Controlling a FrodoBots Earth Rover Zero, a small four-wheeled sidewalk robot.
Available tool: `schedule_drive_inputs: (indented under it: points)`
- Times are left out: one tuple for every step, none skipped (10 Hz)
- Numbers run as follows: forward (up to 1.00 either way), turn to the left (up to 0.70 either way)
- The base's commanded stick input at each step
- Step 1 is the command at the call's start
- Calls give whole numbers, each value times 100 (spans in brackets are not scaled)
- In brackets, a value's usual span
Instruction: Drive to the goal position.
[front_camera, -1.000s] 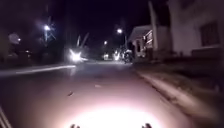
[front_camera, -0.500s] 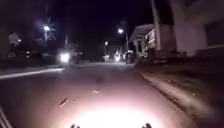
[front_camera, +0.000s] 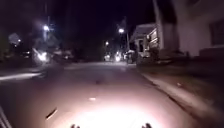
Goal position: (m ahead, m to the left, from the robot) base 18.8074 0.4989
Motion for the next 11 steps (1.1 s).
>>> schedule_drive_inputs:
  points:
    - [70,-35]
    - [70,-17]
    - [70,0]
    - [70,0]
    - [70,0]
    - [70,0]
    - [70,0]
    - [70,0]
    - [70,0]
    - [70,0]
    - [70,0]
